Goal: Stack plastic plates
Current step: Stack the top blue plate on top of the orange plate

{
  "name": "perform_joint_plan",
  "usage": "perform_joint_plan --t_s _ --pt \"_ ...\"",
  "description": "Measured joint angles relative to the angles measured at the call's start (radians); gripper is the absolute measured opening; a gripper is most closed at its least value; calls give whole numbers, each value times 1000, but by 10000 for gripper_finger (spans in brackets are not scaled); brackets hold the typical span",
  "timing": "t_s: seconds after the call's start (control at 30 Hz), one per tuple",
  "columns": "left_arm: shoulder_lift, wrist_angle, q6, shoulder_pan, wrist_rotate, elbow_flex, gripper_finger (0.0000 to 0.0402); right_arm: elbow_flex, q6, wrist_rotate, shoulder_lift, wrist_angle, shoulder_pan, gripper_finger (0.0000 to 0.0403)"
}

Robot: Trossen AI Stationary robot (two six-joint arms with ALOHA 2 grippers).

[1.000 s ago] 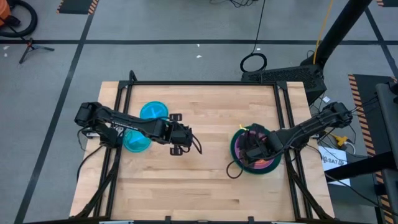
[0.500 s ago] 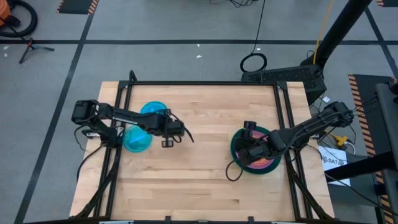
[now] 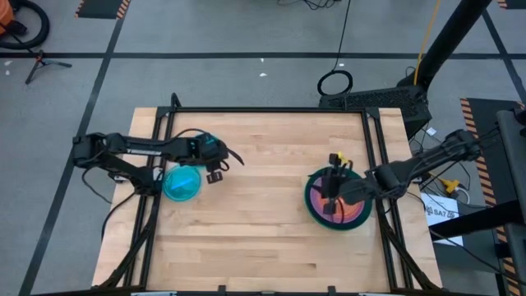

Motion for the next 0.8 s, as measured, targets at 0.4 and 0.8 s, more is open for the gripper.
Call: perform_joint_plan --t_s 0.4,0.8 --pt "14 80 -108 69 -4 -83 120 -119 -28 -4 -68 162 -15 112" --pt "14 155 -172 67 -3 -128 120 -119 7 -7 -64 160 -14 112"
